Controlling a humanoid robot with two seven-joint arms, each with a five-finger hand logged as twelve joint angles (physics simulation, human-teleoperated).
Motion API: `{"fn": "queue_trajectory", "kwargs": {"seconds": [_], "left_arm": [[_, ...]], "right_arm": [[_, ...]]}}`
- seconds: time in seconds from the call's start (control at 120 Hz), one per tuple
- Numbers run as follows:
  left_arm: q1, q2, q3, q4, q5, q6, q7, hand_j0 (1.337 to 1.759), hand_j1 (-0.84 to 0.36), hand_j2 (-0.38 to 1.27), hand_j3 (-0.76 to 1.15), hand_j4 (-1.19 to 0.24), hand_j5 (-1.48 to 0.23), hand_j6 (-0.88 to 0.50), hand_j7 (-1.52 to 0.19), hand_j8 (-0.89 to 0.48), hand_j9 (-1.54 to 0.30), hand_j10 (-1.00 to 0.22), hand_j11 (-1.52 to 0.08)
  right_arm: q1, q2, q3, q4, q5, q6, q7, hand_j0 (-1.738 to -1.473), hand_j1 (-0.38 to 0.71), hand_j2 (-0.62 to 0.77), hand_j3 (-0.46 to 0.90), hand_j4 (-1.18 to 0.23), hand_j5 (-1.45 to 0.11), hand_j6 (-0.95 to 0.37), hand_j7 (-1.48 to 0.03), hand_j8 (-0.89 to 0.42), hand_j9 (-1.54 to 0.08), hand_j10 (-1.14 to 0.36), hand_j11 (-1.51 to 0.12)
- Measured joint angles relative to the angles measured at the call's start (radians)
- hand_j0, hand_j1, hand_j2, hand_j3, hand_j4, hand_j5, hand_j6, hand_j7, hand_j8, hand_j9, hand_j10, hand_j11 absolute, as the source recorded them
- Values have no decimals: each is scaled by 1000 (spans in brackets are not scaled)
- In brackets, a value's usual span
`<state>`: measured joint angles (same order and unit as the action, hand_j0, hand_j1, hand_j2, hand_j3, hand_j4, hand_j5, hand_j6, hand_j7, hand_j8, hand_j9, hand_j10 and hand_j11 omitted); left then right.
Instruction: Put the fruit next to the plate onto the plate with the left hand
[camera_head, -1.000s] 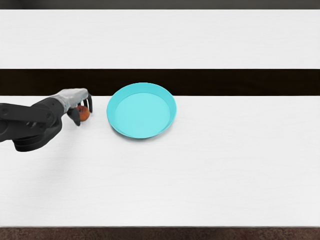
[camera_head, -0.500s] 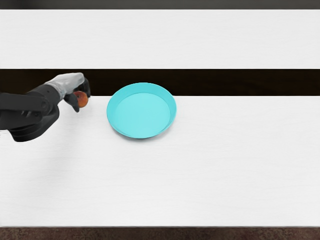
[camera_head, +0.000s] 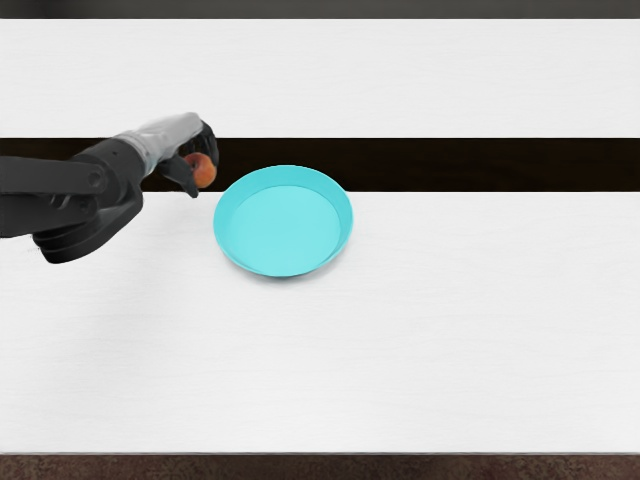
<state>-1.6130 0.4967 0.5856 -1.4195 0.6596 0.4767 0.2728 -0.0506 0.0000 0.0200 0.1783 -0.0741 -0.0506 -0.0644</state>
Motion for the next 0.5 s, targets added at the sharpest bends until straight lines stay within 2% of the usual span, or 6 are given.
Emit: {"fn": "queue_trajectory", "kwargs": {"seconds": [0.008, 0.017, 0.058, 0.083, 0.25, 0.5], "left_arm": [[0, -1, -2, -1, 0, 0, 0, 1657, -371, 547, 0, -706, -994, -432, -966, -445, -956, -726, -957], [-1, -3, -4, -3, -1, -1, 0, 1657, -391, 726, 0, -705, -996, -425, -969, -440, -959, -724, -960], [-6, -16, -11, -9, -2, -1, 0, 1656, -349, 551, 0, -706, -994, -442, -969, -451, -961, -723, -962], [-7, -25, -15, -11, -3, -1, 0, 1657, -355, 547, 0, -707, -993, -448, -967, -457, -960, -724, -961], [-7, -94, -41, -20, -7, -3, 0, 1657, -411, 693, 0, -696, -1010, -441, -968, -454, -959, -722, -961], [-8, -153, -64, -33, -5, -6, 2, 1657, -397, 690, 0, -703, -987, -468, -959, -486, -952, -720, -953]], "right_arm": [[0, 0, 0, 0, 0, 0, 0, -1658, -318, -5, 0, -26, -34, -26, -34, -26, -34, -26, -34], [0, 0, 0, 0, 0, 0, 0, -1658, -318, -5, 0, -26, -34, -26, -34, -26, -34, -26, -34], [0, 0, 0, 0, 0, 0, 0, -1658, -318, -5, 0, -26, -34, -26, -34, -26, -34, -26, -34], [0, 0, 0, 0, 0, 0, 0, -1658, -318, -5, 0, -26, -34, -26, -34, -26, -34, -26, -34], [0, 0, 0, 0, 0, 0, 0, -1658, -318, -5, 0, -26, -34, -26, -34, -26, -34, -26, -34], [0, 0, 0, 0, 0, 0, 0, -1658, -318, -5, 0, -26, -34, -26, -34, -26, -34, -26, -34]]}}
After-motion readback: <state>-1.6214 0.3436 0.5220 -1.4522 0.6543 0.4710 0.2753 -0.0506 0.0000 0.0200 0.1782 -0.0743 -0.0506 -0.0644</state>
